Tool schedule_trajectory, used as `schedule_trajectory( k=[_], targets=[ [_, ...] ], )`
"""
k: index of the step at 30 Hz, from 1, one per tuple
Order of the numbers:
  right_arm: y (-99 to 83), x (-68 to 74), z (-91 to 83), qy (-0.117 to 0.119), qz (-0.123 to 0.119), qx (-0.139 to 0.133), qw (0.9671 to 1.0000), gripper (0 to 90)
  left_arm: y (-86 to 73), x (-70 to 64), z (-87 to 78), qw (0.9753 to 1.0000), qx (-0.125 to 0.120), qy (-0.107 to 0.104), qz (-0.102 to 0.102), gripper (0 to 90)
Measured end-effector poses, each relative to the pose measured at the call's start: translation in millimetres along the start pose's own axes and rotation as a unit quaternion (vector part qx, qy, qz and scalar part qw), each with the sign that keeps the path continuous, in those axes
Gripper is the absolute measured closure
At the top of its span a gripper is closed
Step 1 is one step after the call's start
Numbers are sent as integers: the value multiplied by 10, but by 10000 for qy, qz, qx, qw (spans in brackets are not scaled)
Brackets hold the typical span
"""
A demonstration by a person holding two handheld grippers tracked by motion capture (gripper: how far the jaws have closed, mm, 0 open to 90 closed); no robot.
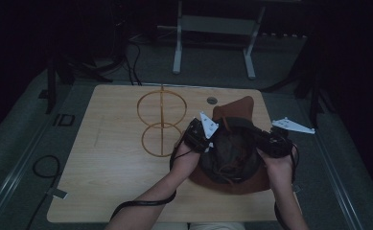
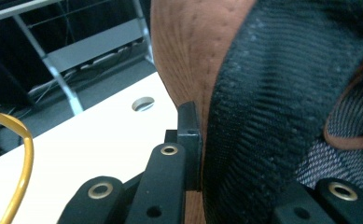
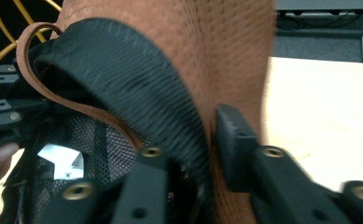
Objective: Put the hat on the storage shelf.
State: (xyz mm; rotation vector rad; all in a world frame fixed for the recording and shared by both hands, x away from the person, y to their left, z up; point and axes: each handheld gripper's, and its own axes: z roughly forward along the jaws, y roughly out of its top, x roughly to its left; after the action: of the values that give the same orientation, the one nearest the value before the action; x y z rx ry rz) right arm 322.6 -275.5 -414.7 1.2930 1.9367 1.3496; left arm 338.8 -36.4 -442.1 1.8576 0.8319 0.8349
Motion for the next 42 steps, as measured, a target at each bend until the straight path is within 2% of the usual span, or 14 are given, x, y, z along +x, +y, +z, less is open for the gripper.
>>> schedule_trajectory(
  k=[2,5,13,19,22,24,26,28,29,32,34,39,40,42],
  targets=[
    [-16,-10,-50,78,17,-45,10000,614,6,14,-29,9999,-130,-82,5,863],
    [-43,-9,-128,182,-206,14,9996,518,12,35,-66,9997,-240,-86,11,863],
    [-137,4,-408,522,-746,260,9955,428,42,-4,-184,9990,-412,-67,183,864],
    [-213,-114,-645,808,-741,286,9936,391,61,-1,-295,9978,-616,-117,219,864],
    [-219,-208,-762,1068,-586,178,9924,394,61,7,-325,9975,-651,-186,182,864],
    [-206,-273,-843,1018,-553,69,9932,416,53,19,-339,9975,-652,-161,201,865],
    [-193,-374,-923,1112,-345,-80,9932,437,27,41,-355,9967,-735,-264,202,864],
    [-184,-467,-989,730,-406,-153,9964,440,0,40,-388,9943,-902,-415,384,864],
    [-183,-517,-999,635,-405,-144,9971,445,-5,40,-408,9934,-922,-469,502,863],
    [-180,-635,-951,416,-435,19,9982,456,-13,85,-457,9893,-1058,-811,599,863],
    [-179,-715,-858,343,-449,140,9983,461,-26,130,-477,9851,-1183,-1095,592,863],
    [-174,-736,-652,523,-476,279,9971,478,-47,185,-561,9722,-1513,-1569,853,863],
    [-172,-716,-610,597,-529,313,9963,479,-44,184,-574,9713,-1543,-1563,911,863],
    [-168,-653,-525,740,-628,368,9946,481,-43,196,-599,9644,-1702,-1797,935,862]
  ],
)
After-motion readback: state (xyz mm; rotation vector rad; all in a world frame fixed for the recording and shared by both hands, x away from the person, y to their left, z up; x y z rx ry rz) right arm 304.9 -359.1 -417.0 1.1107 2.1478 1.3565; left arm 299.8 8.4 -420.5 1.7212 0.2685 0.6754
